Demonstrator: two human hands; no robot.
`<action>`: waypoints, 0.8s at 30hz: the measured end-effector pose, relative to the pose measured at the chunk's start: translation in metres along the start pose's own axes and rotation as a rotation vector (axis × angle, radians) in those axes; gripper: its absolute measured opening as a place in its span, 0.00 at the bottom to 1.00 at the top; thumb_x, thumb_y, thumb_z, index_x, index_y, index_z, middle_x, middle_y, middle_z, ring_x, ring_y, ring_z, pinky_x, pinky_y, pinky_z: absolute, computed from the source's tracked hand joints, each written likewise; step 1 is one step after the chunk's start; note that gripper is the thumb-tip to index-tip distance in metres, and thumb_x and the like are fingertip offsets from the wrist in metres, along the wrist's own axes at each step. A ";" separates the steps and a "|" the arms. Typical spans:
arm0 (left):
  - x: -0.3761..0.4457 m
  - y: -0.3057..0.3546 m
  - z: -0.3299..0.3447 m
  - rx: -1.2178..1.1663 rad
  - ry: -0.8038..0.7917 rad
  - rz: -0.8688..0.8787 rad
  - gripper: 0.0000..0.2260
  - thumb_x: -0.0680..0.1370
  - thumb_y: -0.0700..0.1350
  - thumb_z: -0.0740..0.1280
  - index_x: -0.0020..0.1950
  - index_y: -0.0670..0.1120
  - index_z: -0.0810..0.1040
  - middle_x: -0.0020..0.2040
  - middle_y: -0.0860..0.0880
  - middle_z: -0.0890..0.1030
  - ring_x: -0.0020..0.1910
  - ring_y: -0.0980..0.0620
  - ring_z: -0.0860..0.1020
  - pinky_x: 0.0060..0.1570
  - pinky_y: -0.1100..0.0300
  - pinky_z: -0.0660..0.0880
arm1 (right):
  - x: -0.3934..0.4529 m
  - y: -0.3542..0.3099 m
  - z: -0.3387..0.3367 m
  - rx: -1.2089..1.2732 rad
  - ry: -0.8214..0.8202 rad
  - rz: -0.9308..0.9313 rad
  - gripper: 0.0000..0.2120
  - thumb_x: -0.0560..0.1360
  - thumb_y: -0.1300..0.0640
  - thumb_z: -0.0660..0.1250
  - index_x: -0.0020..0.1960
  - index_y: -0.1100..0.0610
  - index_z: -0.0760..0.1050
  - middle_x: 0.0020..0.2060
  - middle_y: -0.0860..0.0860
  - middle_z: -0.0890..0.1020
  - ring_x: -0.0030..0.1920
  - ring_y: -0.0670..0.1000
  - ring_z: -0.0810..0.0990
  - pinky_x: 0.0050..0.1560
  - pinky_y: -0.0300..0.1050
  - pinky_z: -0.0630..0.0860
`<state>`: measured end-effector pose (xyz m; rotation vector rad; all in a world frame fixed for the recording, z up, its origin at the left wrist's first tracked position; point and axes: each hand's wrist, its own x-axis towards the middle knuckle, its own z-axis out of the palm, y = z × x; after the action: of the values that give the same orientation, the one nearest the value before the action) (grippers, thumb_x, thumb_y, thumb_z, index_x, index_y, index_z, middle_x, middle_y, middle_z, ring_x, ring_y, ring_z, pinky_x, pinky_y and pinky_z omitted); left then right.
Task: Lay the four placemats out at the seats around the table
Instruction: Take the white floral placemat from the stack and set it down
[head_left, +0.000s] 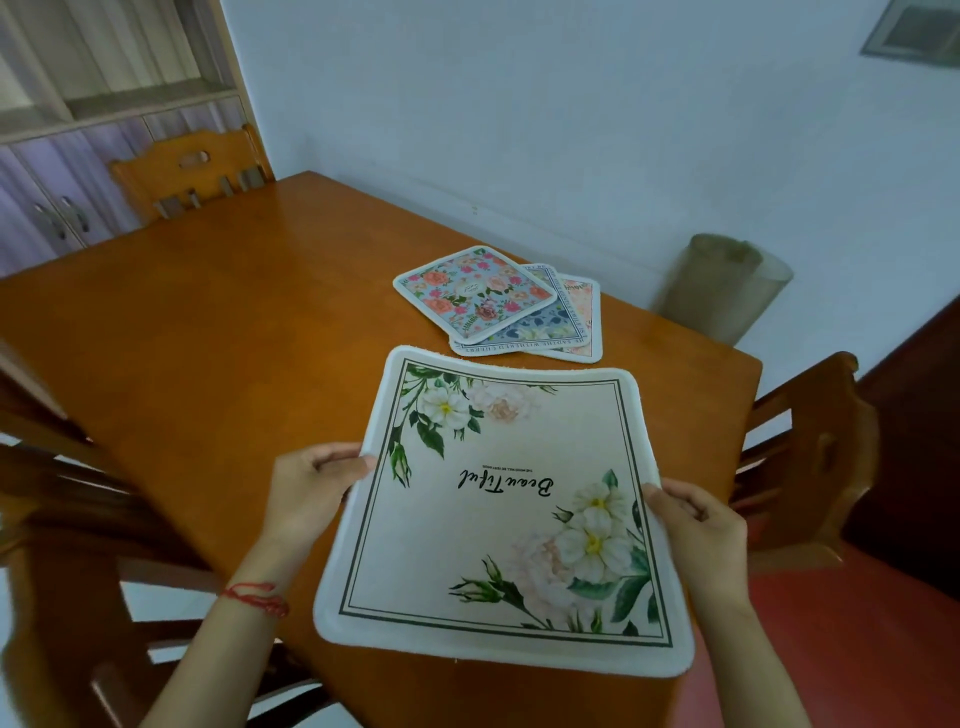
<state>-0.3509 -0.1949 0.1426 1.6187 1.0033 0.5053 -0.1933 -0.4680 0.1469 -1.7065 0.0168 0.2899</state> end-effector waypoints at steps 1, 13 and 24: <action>-0.006 -0.001 -0.004 -0.007 0.005 0.003 0.11 0.72 0.37 0.70 0.53 0.40 0.79 0.39 0.55 0.78 0.41 0.60 0.75 0.43 0.64 0.69 | -0.005 0.000 -0.001 0.000 -0.004 -0.004 0.02 0.72 0.63 0.69 0.43 0.57 0.79 0.26 0.46 0.82 0.26 0.42 0.79 0.26 0.34 0.75; -0.054 -0.030 -0.079 -0.064 0.157 -0.063 0.11 0.72 0.39 0.71 0.53 0.40 0.80 0.39 0.46 0.83 0.37 0.50 0.81 0.40 0.56 0.78 | -0.049 -0.006 0.040 -0.101 -0.159 -0.016 0.01 0.72 0.60 0.69 0.44 0.56 0.79 0.31 0.52 0.83 0.28 0.48 0.81 0.26 0.39 0.76; -0.107 -0.059 -0.169 -0.196 0.419 -0.100 0.04 0.71 0.37 0.71 0.44 0.43 0.82 0.30 0.53 0.83 0.26 0.59 0.80 0.26 0.68 0.75 | -0.089 -0.013 0.121 -0.156 -0.357 -0.055 0.04 0.71 0.58 0.70 0.46 0.56 0.79 0.36 0.54 0.83 0.34 0.53 0.81 0.35 0.46 0.78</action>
<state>-0.5585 -0.1832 0.1561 1.3065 1.2920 0.8691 -0.2989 -0.3617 0.1616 -1.7841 -0.3226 0.5626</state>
